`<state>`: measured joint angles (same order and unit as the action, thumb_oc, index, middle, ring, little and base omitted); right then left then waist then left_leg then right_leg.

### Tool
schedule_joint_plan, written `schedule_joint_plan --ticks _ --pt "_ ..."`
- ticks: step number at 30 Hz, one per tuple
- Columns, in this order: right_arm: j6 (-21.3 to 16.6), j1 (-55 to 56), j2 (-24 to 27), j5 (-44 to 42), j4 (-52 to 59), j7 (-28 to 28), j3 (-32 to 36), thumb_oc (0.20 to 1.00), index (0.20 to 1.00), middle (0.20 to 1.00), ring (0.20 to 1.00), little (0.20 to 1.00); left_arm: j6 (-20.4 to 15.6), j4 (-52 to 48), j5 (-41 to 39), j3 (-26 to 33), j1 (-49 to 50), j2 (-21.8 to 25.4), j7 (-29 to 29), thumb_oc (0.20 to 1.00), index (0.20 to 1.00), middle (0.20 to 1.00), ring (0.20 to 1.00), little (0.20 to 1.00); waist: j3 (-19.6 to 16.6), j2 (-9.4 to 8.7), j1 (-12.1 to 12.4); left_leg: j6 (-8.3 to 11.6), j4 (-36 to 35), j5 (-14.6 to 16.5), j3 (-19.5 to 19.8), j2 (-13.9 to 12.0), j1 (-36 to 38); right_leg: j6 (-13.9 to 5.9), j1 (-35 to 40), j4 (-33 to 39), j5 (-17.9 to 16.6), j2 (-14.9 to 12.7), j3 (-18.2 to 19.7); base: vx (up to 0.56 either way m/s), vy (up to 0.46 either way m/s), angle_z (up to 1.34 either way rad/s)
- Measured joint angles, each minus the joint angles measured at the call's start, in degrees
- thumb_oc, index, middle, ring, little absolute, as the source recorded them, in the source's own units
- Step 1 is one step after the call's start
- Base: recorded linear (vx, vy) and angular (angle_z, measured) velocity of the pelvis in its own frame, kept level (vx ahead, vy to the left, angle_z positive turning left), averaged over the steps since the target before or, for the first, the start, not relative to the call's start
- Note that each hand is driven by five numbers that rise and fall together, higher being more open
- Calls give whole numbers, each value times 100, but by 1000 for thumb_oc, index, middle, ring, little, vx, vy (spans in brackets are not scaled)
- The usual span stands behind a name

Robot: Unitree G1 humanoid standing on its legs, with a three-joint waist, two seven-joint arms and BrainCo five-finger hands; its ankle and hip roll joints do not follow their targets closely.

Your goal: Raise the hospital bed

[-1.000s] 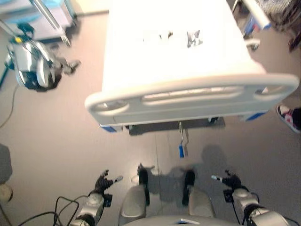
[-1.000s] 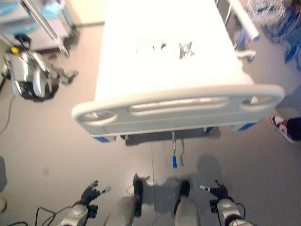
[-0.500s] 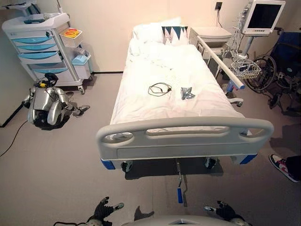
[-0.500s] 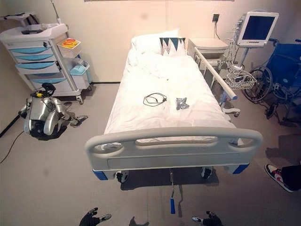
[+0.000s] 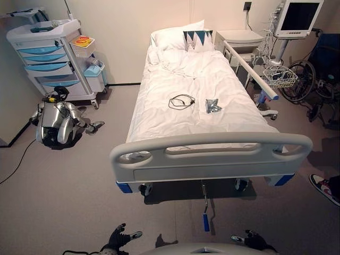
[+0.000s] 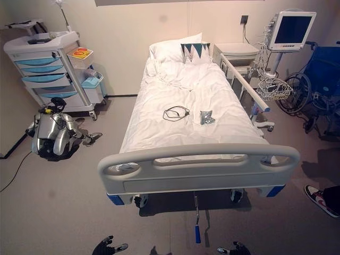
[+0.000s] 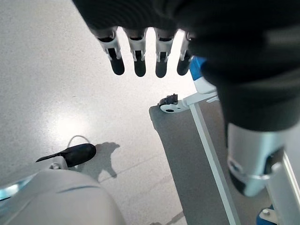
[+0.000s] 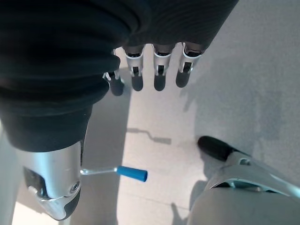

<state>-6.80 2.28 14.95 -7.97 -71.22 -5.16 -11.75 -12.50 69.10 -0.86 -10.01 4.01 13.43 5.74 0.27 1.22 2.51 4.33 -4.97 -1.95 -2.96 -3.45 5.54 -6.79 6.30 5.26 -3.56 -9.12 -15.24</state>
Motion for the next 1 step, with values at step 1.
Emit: schedule_joint_plan --ticks 1 --pt "0 0 0 0 0 0 0 1000 1000 1000 1000 1000 0 0 -1 0 0 -3 0 1000 1000 1000 1000 1000 3 -4 -1 0 0 0 0 0 2 0 2 0 0 0 0 0 0 0"
